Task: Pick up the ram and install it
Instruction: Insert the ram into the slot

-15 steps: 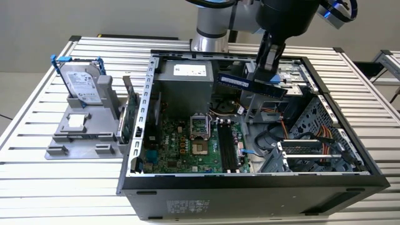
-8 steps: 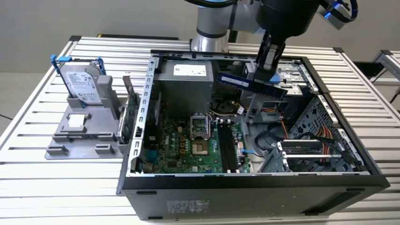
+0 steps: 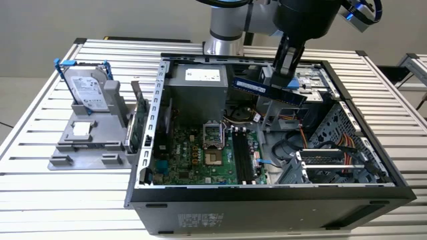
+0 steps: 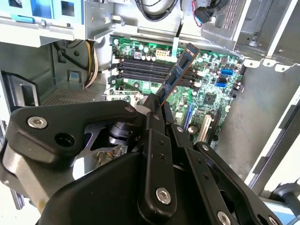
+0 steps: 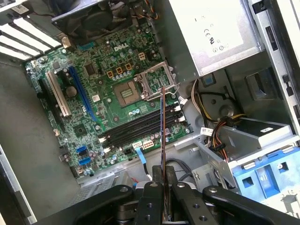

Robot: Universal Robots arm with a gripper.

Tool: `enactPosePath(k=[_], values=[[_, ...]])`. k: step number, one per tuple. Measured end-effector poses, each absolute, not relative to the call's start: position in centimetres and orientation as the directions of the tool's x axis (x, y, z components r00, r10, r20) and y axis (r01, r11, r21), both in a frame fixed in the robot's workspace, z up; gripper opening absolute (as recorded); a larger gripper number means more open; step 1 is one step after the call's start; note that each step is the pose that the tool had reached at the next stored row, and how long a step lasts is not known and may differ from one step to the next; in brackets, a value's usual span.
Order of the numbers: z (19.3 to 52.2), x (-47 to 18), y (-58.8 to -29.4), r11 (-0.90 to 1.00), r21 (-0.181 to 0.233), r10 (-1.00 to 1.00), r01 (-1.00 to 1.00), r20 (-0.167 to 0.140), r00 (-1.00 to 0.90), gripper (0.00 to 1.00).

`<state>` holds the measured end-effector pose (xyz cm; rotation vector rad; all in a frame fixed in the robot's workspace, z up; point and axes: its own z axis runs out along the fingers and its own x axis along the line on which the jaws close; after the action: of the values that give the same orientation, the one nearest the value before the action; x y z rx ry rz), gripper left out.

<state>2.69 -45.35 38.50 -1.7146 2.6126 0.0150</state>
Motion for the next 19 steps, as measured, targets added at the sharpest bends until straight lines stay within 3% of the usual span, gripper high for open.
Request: enactPosePath(k=[19], values=[[38.50, 2.69, -45.35, 0.522, -0.001, -0.853, -0.853, -0.019, -0.522, 0.00]])
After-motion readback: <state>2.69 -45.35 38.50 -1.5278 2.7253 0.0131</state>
